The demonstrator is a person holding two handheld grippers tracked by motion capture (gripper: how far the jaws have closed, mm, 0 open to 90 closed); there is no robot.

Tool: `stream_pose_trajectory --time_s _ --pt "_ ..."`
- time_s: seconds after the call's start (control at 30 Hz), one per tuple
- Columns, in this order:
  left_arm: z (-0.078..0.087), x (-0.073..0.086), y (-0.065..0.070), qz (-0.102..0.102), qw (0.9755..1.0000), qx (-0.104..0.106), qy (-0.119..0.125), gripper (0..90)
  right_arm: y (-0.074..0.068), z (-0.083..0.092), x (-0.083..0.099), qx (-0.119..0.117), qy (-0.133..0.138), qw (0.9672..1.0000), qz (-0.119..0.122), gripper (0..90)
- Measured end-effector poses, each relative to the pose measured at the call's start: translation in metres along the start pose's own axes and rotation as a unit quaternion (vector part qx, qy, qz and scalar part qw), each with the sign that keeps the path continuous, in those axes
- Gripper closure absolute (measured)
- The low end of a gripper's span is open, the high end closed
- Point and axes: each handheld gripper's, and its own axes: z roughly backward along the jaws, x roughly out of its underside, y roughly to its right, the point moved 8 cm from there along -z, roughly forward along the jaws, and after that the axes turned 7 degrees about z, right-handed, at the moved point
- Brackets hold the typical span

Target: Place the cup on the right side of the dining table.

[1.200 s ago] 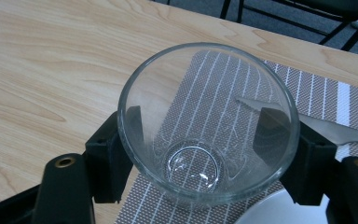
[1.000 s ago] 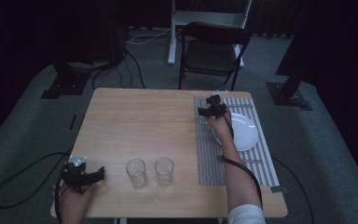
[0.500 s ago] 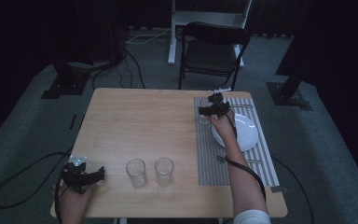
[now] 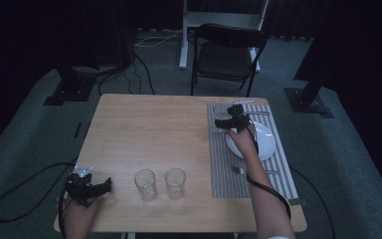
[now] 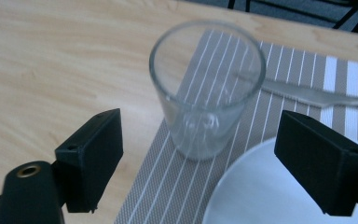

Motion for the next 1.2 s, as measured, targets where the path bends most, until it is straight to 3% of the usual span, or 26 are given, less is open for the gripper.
stream_pose_trajectory --time_s 0.2,0.5,0.7,1.03,1.2 --pt "0.0 0.0 0.0 0.0 1.0 0.0 0.0 0.0 -0.006 0.006 0.02 -0.012 0.003 0.9999 0.003 12.7" --pt "0.0 0.0 0.0 0.0 1.0 0.0 0.0 0.0 -0.004 0.012 0.05 0.007 -0.002 1.0 0.006 12.7" --pt "0.0 0.0 0.0 0.0 1.0 0.0 0.0 0.0 -0.002 0.025 0.058 0.019 0.022 0.9996 0.003 12.7" --pt "0.0 0.0 0.0 0.0 1.0 0.0 0.0 0.0 -0.001 0.039 0.082 0.027 0.024 0.9993 0.008 12.6" --pt "0.0 0.0 0.0 0.0 1.0 0.0 0.0 0.0 -0.002 0.052 0.092 0.029 0.041 0.9987 0.002 12.6"
